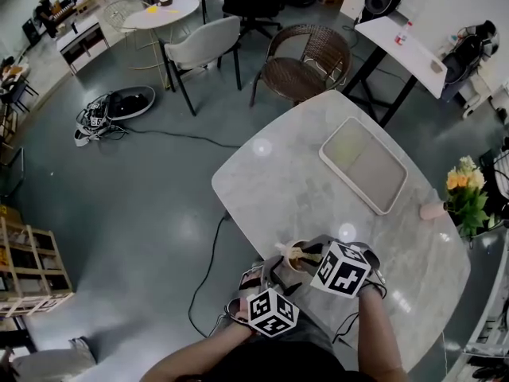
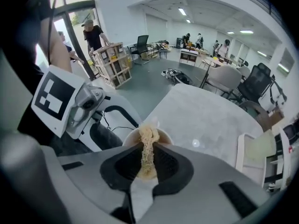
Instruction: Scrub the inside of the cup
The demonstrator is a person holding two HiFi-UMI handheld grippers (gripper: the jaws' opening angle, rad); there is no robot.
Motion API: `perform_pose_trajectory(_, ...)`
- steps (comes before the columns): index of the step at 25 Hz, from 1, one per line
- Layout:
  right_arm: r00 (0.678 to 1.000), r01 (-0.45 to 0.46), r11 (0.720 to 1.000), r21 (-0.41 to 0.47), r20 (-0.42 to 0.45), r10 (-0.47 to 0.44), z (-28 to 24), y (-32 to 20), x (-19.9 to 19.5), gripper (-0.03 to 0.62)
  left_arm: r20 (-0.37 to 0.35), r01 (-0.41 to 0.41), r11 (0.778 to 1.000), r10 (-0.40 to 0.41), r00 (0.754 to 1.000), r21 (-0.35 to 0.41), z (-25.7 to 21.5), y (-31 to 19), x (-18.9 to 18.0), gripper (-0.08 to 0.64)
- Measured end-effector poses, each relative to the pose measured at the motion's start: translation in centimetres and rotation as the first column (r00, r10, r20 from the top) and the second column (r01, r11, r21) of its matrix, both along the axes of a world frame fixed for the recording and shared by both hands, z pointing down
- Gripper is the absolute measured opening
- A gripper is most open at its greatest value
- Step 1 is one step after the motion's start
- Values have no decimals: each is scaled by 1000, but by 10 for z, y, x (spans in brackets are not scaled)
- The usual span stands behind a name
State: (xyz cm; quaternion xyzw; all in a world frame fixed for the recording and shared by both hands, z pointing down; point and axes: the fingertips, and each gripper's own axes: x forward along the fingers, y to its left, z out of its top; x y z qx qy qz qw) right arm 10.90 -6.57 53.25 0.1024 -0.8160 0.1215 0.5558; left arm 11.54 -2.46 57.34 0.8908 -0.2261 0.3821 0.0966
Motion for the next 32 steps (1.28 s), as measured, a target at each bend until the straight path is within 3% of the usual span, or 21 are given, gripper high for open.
perform_pose_trajectory(7,995,-101,995,-2,-9,101,-8,-7,5,61,23,-43,999,44,999,-25,7,-38,-57,379)
perform_pose_trajectory(10,991,-124,992,1,-52,124,-3,-7,3,61,24,-141,990,141,990,19,-2,-63,-59,379)
perform_pose_trajectory(12,989,-132,991,-3,-67,131,2,-6,2,61,45,-242,968,240,970,62,-8,-72,-51,365)
perform_pose_trajectory(15,989,-131,991,-10,-73,130,5,-4,1,61,78,-351,931,345,936,101,-11,-78,-40,214)
perform_pose_trajectory(20,988,-142,990,-24,-67,141,6,-6,-1,61,70,-474,878,469,880,73,-7,-67,-30,193)
perform_pose_trajectory(22,986,-157,987,-25,-62,156,6,-7,-1,61,85,-464,882,457,885,87,-7,-67,-29,151)
perform_pose_trajectory(23,985,-162,986,-22,-63,161,6,-8,0,61,82,-444,891,438,895,90,-7,-68,-29,75)
perform_pose_trajectory(26,984,-157,988,-6,-86,156,9,-11,3,61,45,-413,909,411,911,60,-9,-59,-30,66)
perform_pose_trajectory(32,985,-139,989,-42,-112,134,20,-5,5,60,11,-438,898,438,899,32,-11,-19,-25,66)
